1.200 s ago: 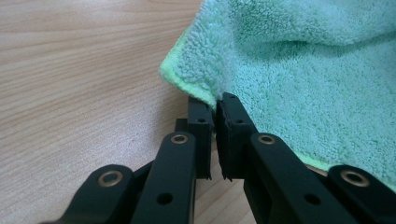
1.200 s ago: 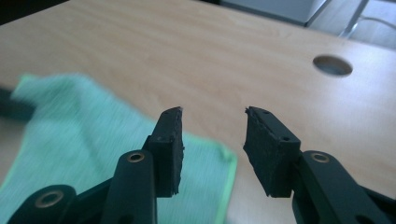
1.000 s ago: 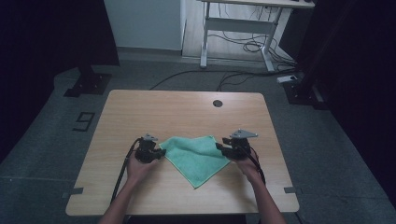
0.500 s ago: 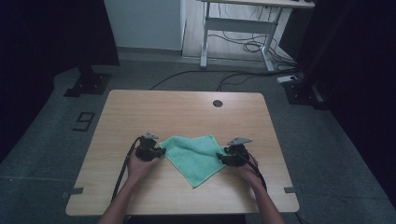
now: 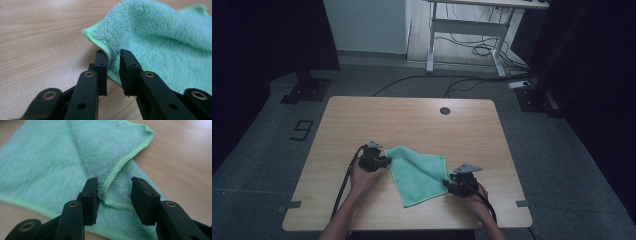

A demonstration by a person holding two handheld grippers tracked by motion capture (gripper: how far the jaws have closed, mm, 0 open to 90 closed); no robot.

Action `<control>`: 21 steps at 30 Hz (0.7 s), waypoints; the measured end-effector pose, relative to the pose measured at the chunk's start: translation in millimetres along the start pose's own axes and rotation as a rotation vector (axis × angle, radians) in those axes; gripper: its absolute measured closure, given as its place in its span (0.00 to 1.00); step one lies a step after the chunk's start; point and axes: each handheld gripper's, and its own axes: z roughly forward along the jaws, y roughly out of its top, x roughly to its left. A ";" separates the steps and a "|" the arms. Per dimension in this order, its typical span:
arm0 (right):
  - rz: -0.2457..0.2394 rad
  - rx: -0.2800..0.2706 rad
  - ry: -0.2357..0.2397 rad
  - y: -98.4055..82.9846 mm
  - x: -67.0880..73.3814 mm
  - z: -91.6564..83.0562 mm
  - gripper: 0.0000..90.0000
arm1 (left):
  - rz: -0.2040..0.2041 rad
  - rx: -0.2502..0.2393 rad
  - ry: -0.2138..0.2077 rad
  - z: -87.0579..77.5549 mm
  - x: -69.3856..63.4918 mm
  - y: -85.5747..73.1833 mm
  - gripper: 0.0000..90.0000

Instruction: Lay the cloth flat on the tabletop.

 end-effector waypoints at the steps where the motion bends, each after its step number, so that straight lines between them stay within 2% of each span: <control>1: -0.010 -0.003 -0.001 -4.1 6.2 -3.0 0.64 | 0.000 -0.006 0.004 -0.9 0.2 0.4 0.83; 4: -0.011 -0.019 0.003 -14.3 21.4 -10.1 0.63 | 0.000 -0.008 0.018 -3.1 1.8 0.5 0.77; 7: -0.001 -0.035 0.005 -21.1 29.9 -14.4 0.63 | -0.012 -0.028 0.033 -9.4 7.6 0.5 0.71; 8: -0.001 -0.035 0.005 -21.1 29.9 -14.4 0.63 | -0.012 -0.028 0.033 -9.4 7.6 0.5 0.69; 9: -0.006 -0.039 0.009 -22.9 32.0 -15.4 0.62 | -0.013 -0.041 0.054 -15.2 10.5 0.8 0.66; 12: 0.006 -0.036 0.038 -21.6 29.2 -15.7 0.57 | -0.001 -0.062 0.052 -23.9 8.9 -0.1 0.64; 15: 0.021 -0.058 0.059 -18.2 23.3 -19.6 0.53 | 0.027 -0.075 0.017 -29.5 -2.4 -4.3 0.63; 21: 0.042 -0.116 0.009 -4.8 0.0 -25.9 0.54 | 0.073 -0.057 -0.097 -26.3 -33.8 -18.9 0.62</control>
